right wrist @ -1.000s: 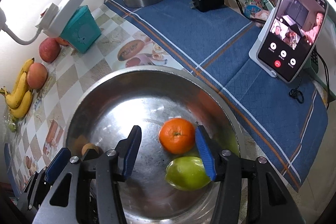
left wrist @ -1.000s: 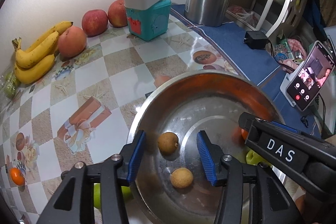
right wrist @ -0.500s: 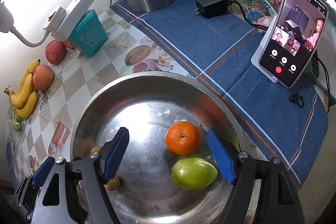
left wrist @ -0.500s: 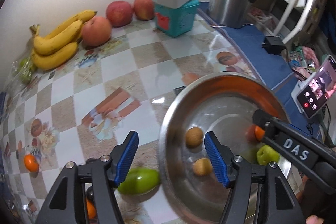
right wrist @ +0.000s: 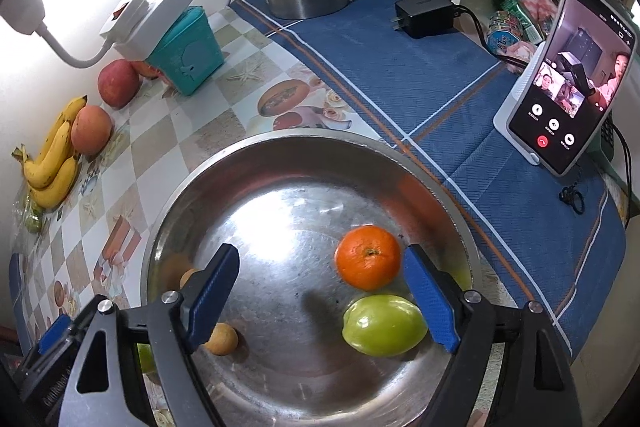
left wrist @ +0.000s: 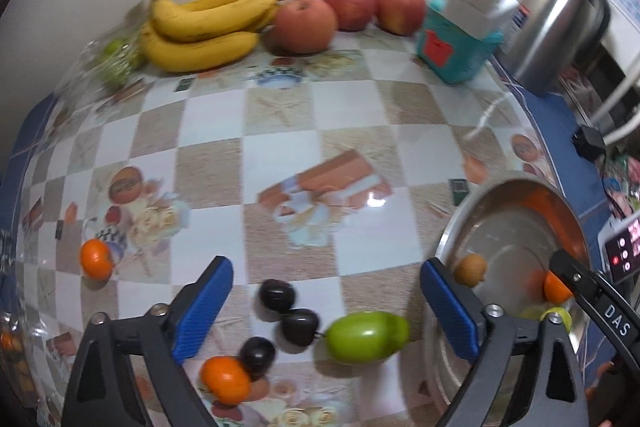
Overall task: Organize fruits
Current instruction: 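Move both open tools back toward the dark plums and oranges on the table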
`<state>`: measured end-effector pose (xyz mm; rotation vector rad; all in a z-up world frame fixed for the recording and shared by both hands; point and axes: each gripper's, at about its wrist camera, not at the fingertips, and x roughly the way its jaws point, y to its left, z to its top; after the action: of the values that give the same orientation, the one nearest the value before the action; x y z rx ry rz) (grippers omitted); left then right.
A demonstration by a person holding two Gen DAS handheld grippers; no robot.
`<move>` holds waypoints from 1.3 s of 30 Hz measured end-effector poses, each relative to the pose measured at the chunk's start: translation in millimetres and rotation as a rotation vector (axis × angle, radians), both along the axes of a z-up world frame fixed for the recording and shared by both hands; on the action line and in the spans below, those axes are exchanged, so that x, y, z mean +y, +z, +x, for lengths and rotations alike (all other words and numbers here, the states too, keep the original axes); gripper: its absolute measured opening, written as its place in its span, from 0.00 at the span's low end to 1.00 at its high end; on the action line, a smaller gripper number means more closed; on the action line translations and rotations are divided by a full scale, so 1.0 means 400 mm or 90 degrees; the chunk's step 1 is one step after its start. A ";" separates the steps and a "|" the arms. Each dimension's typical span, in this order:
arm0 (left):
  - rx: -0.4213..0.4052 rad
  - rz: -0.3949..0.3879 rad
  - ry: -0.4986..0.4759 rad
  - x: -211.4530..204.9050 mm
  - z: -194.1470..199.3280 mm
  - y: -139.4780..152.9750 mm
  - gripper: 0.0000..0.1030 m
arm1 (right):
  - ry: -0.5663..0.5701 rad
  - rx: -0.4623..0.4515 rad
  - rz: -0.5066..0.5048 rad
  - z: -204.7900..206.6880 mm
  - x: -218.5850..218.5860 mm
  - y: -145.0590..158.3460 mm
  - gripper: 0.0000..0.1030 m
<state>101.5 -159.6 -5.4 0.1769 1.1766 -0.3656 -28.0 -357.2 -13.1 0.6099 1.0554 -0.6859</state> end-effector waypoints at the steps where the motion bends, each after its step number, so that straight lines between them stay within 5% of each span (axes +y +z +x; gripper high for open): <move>1: -0.001 0.001 0.006 0.010 0.003 0.000 0.98 | 0.002 -0.001 0.001 0.001 0.003 0.000 0.82; 31: -0.025 0.000 0.217 0.345 0.061 0.028 1.00 | 0.151 -0.011 -0.013 0.109 0.188 0.021 0.83; 34: -0.026 -0.003 0.223 0.358 0.058 0.032 1.00 | 0.170 -0.014 -0.014 0.122 0.214 0.023 0.99; 39: -0.028 -0.003 0.239 0.388 0.054 0.037 1.00 | 0.211 -0.023 -0.020 0.144 0.265 0.038 0.99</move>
<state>123.1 -4.2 9.2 -0.0414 1.1378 -0.0332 29.6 -251.1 1.9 0.4049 1.0794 -0.3990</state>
